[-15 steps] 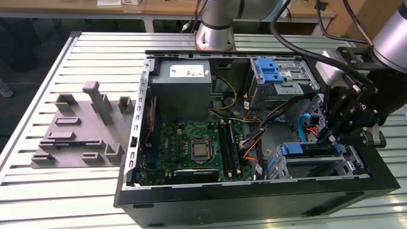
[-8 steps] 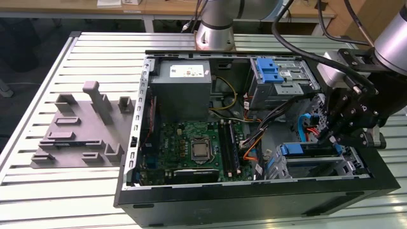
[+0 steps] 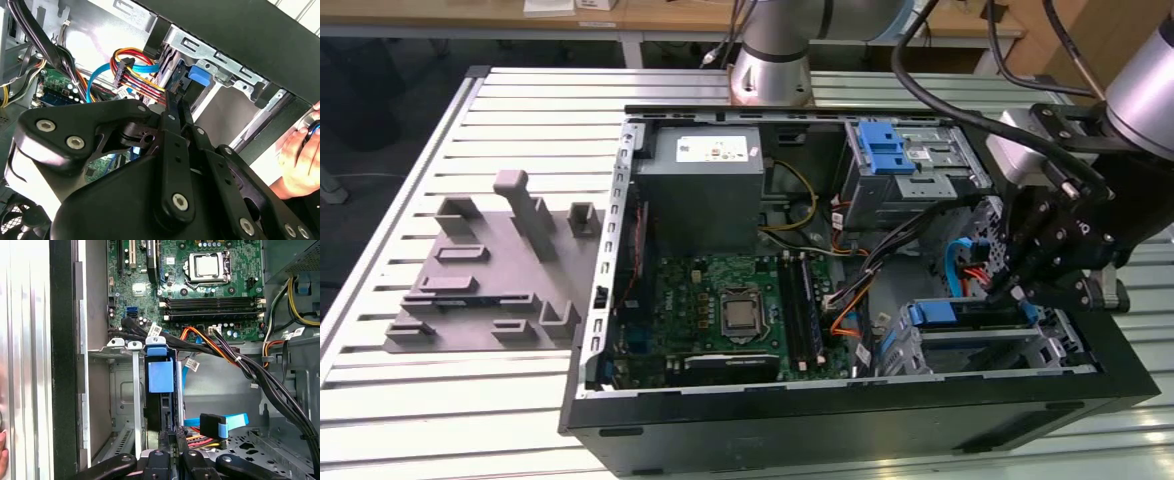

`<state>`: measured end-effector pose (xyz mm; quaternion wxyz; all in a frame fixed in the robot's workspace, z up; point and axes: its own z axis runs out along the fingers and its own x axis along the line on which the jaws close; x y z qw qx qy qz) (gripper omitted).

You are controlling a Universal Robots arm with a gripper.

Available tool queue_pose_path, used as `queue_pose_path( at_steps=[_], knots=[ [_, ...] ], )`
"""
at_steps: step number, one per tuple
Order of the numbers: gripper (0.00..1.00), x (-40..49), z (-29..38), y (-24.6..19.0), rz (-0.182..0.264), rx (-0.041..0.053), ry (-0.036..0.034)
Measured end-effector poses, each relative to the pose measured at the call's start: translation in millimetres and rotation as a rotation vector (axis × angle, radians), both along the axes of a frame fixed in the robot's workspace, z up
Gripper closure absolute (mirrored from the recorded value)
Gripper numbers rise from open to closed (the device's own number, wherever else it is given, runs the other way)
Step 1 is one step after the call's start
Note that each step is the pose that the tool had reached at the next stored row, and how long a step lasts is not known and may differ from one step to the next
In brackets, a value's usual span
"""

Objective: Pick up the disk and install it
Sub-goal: 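Insert the first disk wire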

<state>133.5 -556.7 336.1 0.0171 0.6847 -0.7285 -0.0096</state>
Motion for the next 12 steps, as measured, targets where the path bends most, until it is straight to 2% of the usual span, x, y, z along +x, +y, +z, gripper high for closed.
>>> queue_pose_path(
  at_steps=[12],
  knots=[
    [0.84, 1.4, -2.2, 0.0, -0.001, -0.0002, 0.0050]
  ],
)
